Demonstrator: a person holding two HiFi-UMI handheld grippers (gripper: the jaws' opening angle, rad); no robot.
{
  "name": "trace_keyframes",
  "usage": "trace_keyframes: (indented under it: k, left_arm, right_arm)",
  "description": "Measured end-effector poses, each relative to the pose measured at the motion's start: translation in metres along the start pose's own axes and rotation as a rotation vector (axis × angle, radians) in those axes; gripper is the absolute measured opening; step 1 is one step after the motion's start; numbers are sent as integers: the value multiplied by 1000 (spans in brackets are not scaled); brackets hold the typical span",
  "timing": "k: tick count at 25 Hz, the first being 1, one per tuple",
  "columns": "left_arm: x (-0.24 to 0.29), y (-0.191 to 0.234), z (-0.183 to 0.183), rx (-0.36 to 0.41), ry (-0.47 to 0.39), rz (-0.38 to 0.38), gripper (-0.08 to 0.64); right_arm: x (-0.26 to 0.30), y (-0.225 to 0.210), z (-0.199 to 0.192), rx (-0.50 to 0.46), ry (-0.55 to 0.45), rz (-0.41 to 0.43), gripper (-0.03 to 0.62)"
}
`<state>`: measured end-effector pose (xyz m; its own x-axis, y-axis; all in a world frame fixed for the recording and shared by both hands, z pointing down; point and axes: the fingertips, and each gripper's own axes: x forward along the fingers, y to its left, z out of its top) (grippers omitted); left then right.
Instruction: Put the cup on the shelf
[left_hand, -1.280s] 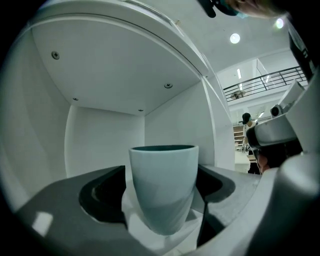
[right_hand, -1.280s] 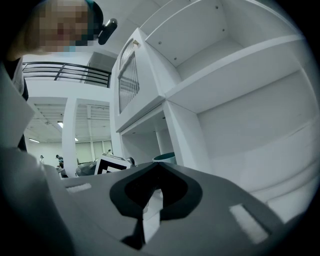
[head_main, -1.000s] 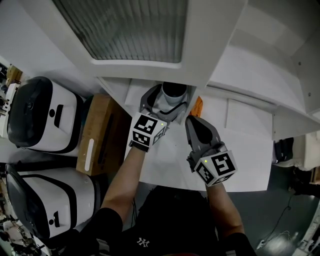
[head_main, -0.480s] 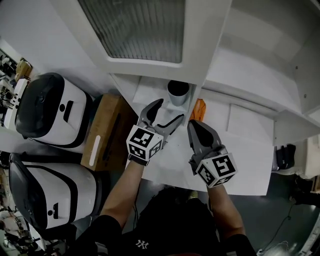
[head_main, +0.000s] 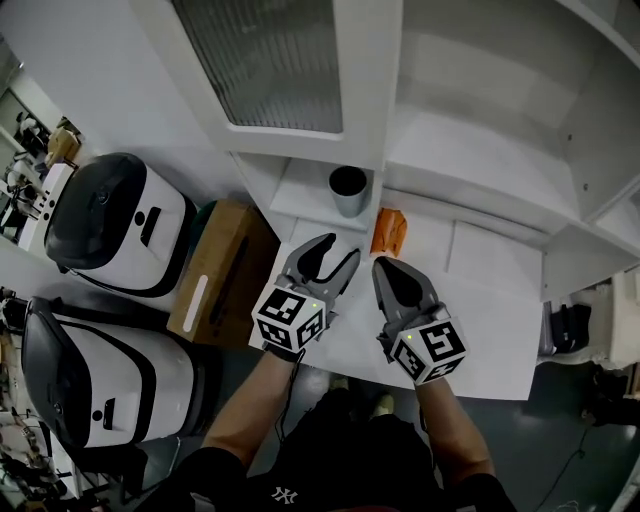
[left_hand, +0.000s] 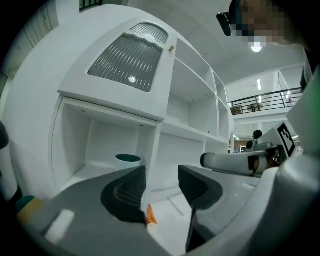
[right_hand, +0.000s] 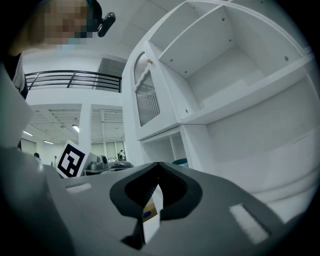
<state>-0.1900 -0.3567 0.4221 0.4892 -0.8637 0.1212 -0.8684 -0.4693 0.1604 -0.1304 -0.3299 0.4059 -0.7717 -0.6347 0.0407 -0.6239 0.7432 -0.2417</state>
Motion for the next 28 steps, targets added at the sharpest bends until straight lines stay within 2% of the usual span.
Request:
trace_keyframes:
  k: [4,9,15,28]
  left_arm:
    - [-11,-24,0,-23,-10,21,178]
    - [-30,-55,0,-63,-21,51,84]
    - [-56,-91,15,-43,-48,80,8]
    - [-94,-138,31,-68,-91,120,2]
  right_arm:
    - [-17,6,6,-15,-6,25,9]
    - [-41,18,11,-26,-11,66,9]
    - [-68,36,19,-49,-20,107,9]
    - [-114,58,33,-69,-23,156,9]
